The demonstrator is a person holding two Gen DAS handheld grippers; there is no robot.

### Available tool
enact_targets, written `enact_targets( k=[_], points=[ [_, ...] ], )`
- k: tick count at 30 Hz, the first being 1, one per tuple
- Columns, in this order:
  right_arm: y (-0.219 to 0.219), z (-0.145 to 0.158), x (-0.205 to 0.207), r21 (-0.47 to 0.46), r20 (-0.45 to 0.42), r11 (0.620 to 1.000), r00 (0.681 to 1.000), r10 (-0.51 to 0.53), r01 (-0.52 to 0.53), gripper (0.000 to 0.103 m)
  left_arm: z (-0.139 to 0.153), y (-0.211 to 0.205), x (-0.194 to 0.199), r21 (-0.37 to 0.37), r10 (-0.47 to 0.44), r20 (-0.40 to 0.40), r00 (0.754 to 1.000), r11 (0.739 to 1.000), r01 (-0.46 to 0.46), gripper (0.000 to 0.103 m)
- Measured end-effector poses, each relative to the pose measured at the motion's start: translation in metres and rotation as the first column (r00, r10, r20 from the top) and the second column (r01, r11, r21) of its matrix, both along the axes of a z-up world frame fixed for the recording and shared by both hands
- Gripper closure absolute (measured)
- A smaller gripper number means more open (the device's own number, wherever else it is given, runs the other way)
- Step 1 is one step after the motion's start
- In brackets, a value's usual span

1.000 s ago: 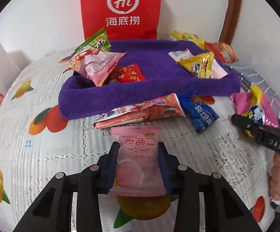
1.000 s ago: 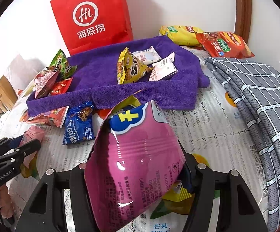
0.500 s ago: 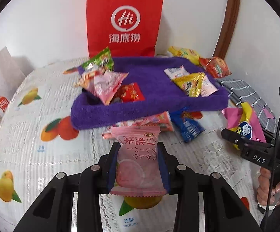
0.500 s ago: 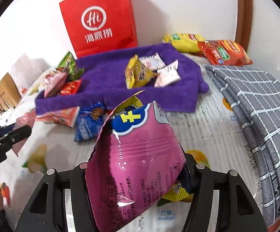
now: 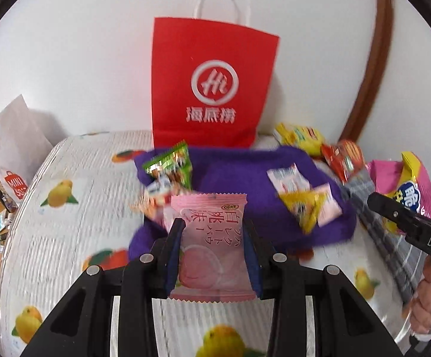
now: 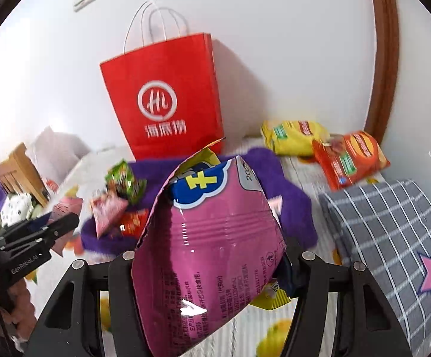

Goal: Organize snacks
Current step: 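Carry magenta bag onto towel and open right tool while left carries peach packet over towel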

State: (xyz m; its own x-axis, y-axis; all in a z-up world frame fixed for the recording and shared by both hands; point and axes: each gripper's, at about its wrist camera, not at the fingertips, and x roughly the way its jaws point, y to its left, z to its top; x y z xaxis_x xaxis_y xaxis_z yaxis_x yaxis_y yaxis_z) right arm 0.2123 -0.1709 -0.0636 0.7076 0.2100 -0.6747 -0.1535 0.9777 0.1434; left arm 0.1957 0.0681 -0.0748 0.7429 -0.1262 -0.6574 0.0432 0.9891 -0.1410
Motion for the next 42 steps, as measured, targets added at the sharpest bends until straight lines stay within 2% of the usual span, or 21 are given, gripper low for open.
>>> enact_targets(
  k=[8,15,21,29,36,42],
  points=[
    [0.023,0.003,0.050,0.058,0.010,0.997,0.998,0.059,-0.060,0.042,0.008,0.015,0.046,-0.075,0.077,0.039,0.996,0.994,-0.074,0.067],
    [0.041,-0.041,0.074,0.115,-0.011,0.984,0.990,0.137,-0.135,0.042,-0.014,0.027,0.062,-0.088,0.120,0.022,0.993,0.989,-0.117,0.067],
    [0.054,-0.064,0.073,0.091,-0.041,0.982,0.984,0.172,-0.167,0.042,-0.029,0.029,0.062,-0.085,0.122,-0.013,0.992,0.989,-0.123,0.067],
    [0.069,-0.070,0.067,0.054,0.003,0.978,0.979,0.202,-0.202,0.042,-0.033,0.025,0.061,-0.085,0.114,-0.014,0.993,0.990,-0.115,0.067],
    [0.072,-0.078,0.071,0.040,0.001,0.987,0.988,0.156,-0.156,0.042,-0.036,0.024,0.060,-0.084,0.111,-0.017,0.994,0.990,-0.112,0.067],
    [0.079,-0.085,0.075,0.003,-0.026,0.987,0.986,0.162,-0.162,0.042,-0.035,0.022,0.060,-0.088,0.103,-0.019,0.995,0.991,-0.104,0.067]
  ],
)
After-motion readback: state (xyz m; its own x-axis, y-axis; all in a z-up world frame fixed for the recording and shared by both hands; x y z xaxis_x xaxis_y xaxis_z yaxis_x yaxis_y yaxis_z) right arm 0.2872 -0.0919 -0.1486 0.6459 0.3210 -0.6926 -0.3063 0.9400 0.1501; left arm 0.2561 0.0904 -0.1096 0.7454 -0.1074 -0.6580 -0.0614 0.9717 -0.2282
